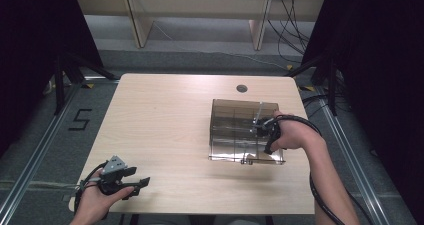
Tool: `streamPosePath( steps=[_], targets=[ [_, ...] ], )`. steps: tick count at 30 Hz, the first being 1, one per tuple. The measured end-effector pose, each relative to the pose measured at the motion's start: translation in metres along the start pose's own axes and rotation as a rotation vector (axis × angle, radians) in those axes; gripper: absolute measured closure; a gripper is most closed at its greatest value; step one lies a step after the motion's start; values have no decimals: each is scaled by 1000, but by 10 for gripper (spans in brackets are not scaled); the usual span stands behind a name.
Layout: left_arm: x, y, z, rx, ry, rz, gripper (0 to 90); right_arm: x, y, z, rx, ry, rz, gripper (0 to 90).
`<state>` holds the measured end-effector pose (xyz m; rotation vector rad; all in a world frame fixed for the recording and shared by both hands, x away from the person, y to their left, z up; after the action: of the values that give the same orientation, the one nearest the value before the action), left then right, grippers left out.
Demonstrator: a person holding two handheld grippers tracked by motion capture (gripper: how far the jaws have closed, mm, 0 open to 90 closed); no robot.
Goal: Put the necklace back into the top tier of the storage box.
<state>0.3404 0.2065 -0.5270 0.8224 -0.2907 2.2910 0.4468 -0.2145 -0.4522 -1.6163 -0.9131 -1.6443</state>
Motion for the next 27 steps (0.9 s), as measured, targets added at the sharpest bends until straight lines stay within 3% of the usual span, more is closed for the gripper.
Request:
streamPosePath(
  steps=[11,18,19,20,22,23,27],
  targets=[
    [0,0,0,-9,-4,-6,327,1,0,0,5,1,0,754],
    [1,-1,0,-8,-7,-8,327,8,-2,-3,-29,14,5,697],
    [1,-1,0,-8,-7,-8,327,8,0,-4,-5,29,8,683],
    [1,-1,-1,-7,-10,4,326,10,-3,-5,-41,23,8,668],
    [0,0,0,0,4,1,326,12,-4,-8,-51,23,-1,651],
    [0,0,0,-1,1,4,326,13,-4,-9,-34,24,0,645],
    [1,0,0,-8,-7,-7,325,16,-6,-12,-39,46,3,623]
  ],
)
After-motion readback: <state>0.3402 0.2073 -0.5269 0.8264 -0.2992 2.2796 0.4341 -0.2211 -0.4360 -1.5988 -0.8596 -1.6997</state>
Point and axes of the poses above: each handheld gripper's, and its own axes: x roughly backward along the jaws, z roughly out of its top, y roughly to its right, the point moved 6 cm from there along -x, roughly forward along the jaws, and after that the axes turned 10 degrees about -x, right-handed, at the moved point
